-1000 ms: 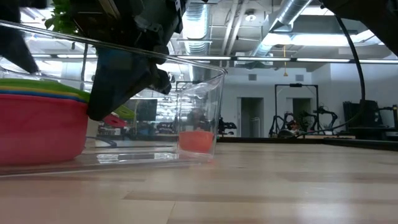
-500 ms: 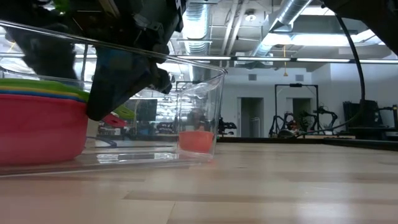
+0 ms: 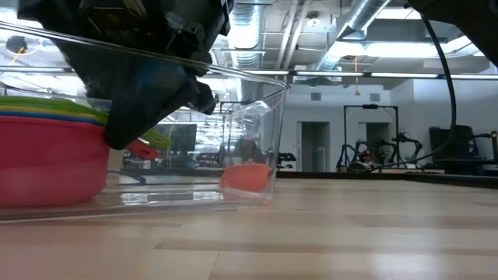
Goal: Nest measuring cups in basket
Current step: Stack the green measuring cup on top of the yellow measuring cup into the transparent bin, then adjust the transparent bin
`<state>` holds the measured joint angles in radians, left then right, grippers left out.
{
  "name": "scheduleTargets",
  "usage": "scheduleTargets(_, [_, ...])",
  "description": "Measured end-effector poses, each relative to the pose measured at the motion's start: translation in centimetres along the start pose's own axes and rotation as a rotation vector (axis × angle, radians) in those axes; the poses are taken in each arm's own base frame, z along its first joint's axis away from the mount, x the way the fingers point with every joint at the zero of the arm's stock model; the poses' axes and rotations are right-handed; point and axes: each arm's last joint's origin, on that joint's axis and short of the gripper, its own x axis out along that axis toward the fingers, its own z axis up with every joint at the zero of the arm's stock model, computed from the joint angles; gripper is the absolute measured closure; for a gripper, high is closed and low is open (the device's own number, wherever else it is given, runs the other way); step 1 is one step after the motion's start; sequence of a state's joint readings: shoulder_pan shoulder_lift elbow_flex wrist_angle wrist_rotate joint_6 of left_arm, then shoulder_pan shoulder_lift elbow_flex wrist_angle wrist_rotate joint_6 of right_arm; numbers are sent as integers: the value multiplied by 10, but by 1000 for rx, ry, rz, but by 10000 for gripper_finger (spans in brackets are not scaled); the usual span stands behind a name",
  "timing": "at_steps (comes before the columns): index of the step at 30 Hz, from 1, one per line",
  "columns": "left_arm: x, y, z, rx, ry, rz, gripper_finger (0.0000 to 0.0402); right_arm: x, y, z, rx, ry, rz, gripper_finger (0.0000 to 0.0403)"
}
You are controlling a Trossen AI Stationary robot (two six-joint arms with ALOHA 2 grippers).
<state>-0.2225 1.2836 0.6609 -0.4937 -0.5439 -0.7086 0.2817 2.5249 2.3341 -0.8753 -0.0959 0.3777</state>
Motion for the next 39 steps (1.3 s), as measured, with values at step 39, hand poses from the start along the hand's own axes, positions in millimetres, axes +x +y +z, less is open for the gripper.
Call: scheduleTargets(39, [12,-6,90,153,-89,120,397,-45,43,-16,16,-71,-237,389])
